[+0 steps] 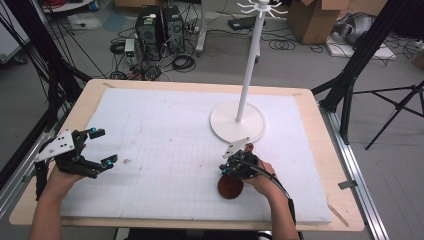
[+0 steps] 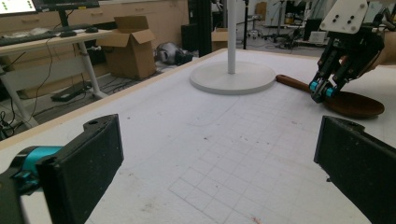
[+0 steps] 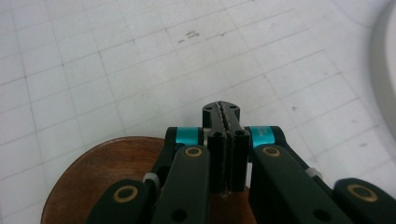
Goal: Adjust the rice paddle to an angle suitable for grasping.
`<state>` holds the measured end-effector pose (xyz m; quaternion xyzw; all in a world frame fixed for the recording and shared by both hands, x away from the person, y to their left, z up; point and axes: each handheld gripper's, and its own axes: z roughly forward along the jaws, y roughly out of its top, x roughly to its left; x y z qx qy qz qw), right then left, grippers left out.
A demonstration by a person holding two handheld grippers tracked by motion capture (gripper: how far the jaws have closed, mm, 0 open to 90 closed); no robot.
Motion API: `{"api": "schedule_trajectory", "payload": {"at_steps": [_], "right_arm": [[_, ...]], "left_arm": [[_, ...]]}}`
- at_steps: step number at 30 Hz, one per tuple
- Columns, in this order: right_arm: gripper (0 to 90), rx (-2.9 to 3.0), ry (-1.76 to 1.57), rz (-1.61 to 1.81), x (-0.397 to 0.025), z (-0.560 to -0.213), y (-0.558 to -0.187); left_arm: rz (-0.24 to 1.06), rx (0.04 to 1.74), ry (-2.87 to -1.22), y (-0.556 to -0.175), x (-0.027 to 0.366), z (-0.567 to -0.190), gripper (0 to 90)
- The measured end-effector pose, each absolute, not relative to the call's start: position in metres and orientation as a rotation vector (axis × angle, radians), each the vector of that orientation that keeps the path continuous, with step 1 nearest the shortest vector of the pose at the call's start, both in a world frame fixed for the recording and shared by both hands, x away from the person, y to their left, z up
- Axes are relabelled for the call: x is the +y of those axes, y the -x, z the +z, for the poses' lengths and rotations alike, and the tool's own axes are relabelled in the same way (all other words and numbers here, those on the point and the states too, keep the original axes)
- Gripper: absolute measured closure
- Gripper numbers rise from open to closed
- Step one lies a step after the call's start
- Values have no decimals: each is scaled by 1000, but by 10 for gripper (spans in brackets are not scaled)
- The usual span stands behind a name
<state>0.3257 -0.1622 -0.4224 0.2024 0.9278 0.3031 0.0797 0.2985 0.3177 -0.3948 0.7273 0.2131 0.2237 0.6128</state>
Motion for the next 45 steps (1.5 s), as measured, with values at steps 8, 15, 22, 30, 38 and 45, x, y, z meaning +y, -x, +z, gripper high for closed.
{"api": "schedule_trajectory", "payload": {"at_steps": [8,15,22,30,38,45], "right_arm": [[900,2815,-593,873,-159,-425,-323],[900,2840,-570,848,-162,-422,-316],[900,2862,-555,845,-169,-422,-308],[900,2886,-543,823,-179,-420,-299],[900,2906,-559,795,-190,-419,-292],[900,2915,-581,784,-201,-419,-289]], "left_arm": [[520,498,-1673,-298,319,-395,18],[523,495,-1674,-298,320,-394,18],[525,495,-1674,-298,320,-394,18],[523,498,-1676,-298,319,-395,18],[521,498,-1678,-298,319,-395,18],[521,497,-1680,-298,319,-395,18]]}}
